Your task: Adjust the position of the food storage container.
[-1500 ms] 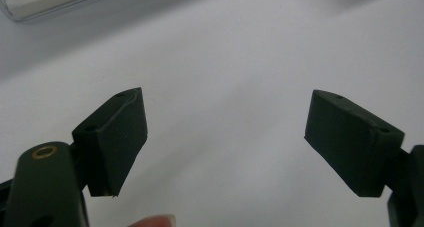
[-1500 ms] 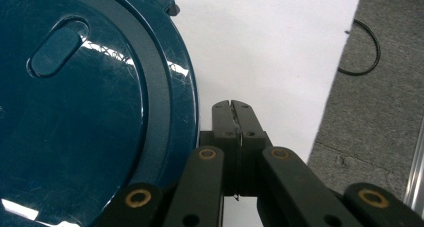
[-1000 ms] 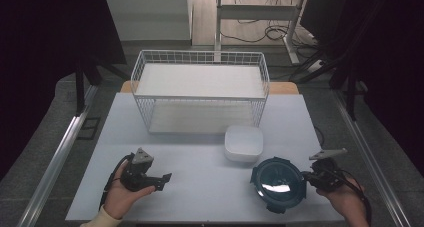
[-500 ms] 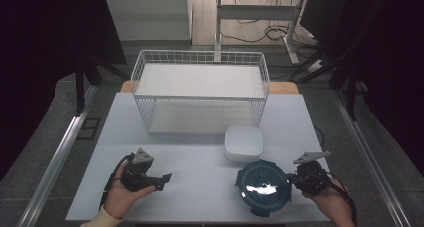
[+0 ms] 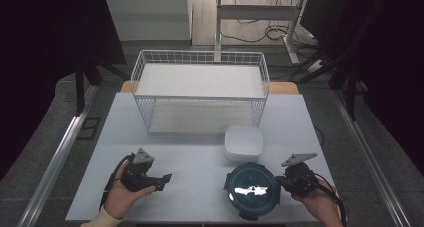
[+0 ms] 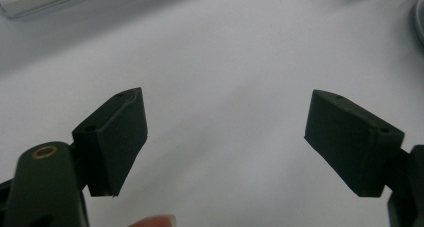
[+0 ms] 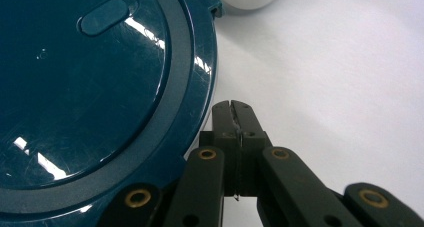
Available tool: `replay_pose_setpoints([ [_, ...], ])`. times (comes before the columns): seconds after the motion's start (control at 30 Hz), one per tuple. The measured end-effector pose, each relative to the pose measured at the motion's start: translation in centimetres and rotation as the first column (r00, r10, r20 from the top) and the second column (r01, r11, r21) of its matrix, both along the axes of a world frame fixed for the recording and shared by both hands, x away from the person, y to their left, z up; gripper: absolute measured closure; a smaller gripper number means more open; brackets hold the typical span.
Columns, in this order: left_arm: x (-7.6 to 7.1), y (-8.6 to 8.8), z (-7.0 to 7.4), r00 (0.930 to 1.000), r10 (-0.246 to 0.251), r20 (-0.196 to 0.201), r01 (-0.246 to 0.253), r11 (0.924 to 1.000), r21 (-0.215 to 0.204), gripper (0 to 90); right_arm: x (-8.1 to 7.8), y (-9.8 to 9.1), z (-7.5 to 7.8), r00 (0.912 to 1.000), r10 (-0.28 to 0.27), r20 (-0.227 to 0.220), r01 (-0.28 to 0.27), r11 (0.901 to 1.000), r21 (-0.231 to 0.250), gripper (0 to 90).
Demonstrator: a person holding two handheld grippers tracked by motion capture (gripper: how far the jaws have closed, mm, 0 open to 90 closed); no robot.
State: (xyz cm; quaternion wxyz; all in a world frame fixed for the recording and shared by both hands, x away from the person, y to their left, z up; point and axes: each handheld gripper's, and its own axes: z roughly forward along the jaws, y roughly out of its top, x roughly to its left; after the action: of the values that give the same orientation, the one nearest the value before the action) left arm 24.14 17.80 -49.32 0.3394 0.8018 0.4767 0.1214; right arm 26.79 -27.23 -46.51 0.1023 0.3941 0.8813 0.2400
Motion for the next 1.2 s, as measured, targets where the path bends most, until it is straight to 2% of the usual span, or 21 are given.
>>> replay_pose_setpoints([
  [0.1, 0.0, 0.0, 0.0, 1.0, 0.0, 0.002, 0.0, 1.0, 0.001, 16.7, -0.1, 0.7, 0.0, 1.0, -0.008, -0.003, 0.008, 1.0, 0.001, 90.0],
  [0.17, 0.0, 0.0, 0.0, 1.0, 0.0, 0.0, 0.0, 1.0, 0.0, 16.7, -0.2, 1.4, 0.1, 1.0, -0.003, 0.006, 0.003, 0.9998, -0.017, 89.9],
  [0.27, 0.0, 0.0, 0.0, 1.0, -0.001, 0.003, 0.001, 1.0, 0.001, 16.7, -0.1, 1.6, 0.1, 0.9999, -0.006, 0.011, 0.006, 0.9997, -0.022, 89.9],
  [0.33, -0.1, 0.1, 0.1, 1.0, 0.002, 0.004, -0.002, 1.0, -0.004, 16.7, 0.0, 1.1, 0.0, 1.0, -0.005, -0.007, 0.005, 0.9998, 0.017, 89.8],
  [0.37, -0.1, 0.2, 0.2, 1.0, 0.004, 0.006, -0.004, 1.0, -0.005, 16.7, -0.2, 0.4, 0.1, 0.9997, -0.024, -0.006, 0.024, 0.9992, 0.032, 89.8],
  [0.43, 0.0, 0.2, 0.1, 1.0, 0.004, 0.008, -0.004, 1.0, -0.003, 16.7, -0.6, -0.2, 0.3, 0.9987, -0.051, -0.01, 0.051, 0.9983, 0.026, 89.8],
  [0.53, 0.0, 0.2, 0.2, 1.0, 0.003, 0.008, -0.003, 1.0, -0.003, 16.8, -1.2, -0.4, 0.3, 0.9985, -0.047, -0.029, 0.047, 0.9986, 0.024, 89.8],
  [0.7, -0.1, 0.2, 0.4, 0.9999, 0.007, 0.014, -0.006, 0.9999, -0.01, 16.7, -2.6, -0.1, -0.2, 0.998, -0.035, -0.054, 0.034, 0.9994, -0.009, 89.8],
  [0.97, -0.1, 0.1, 0.2, 1.0, 0.001, 0.009, -0.001, 1.0, -0.003, 16.7, -2.6, 1.2, -0.4, 0.9967, -0.056, -0.059, 0.054, 0.9979, -0.037, 89.9],
  [1.2, -0.1, 0.0, 0.1, 1.0, 0.0, 0.006, 0.0, 1.0, -0.002, 16.7, -2.7, 2.8, -0.6, 0.9981, -0.01, -0.061, 0.008, 0.999, -0.044, 89.8],
])
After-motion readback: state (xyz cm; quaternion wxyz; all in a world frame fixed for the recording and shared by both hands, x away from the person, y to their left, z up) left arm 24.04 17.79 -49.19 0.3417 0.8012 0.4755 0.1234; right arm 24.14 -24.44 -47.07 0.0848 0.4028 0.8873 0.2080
